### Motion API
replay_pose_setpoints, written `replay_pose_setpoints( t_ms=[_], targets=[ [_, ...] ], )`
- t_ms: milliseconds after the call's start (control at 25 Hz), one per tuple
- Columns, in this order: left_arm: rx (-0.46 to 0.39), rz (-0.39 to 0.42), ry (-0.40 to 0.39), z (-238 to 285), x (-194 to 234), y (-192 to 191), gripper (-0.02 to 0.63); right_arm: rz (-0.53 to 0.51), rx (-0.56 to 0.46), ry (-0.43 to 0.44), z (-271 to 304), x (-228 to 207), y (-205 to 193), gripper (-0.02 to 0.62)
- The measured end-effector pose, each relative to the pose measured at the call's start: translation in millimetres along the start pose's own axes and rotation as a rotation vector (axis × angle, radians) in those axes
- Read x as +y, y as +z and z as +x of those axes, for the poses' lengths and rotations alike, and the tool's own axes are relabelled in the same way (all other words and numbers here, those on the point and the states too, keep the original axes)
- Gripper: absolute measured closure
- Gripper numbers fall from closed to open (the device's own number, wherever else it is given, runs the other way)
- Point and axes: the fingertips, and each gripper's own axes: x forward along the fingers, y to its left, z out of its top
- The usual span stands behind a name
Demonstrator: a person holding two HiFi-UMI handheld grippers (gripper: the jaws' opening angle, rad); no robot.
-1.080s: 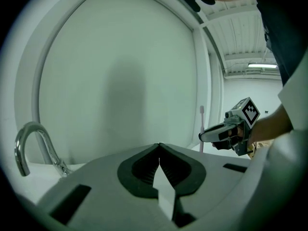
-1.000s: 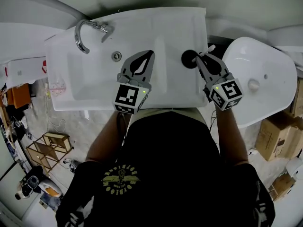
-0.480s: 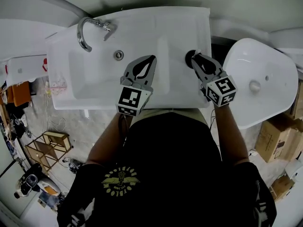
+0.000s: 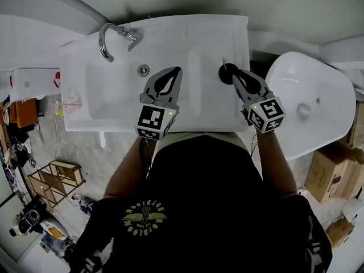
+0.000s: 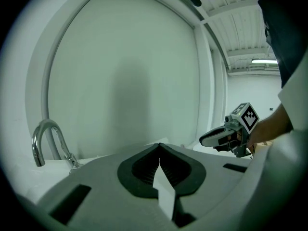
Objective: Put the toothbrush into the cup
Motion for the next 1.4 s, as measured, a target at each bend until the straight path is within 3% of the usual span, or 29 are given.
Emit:
replay_pose_setpoints(
  t_ms=[200, 680, 920, 1400],
  targets=[
    [-0.052, -0.012, 0.033, -18, -9, 27, 0.595, -0.047, -0.082, 0.02, -29, 10, 36, 0.582],
    [-0.189, 0.017, 0.109, -75, -51, 97, 0.595, -0.096, -0.222, 0.091, -108, 38, 112, 0.583],
    [-0.215, 0.02, 0.154, -92, -77, 107, 0.595, -0.111, -0.228, 0.122, -139, 40, 116, 0.583],
    [-0.186, 0.036, 0.183, -98, -109, 102, 0.595, -0.082, -0.221, 0.148, -156, 34, 101, 0.583]
  ],
)
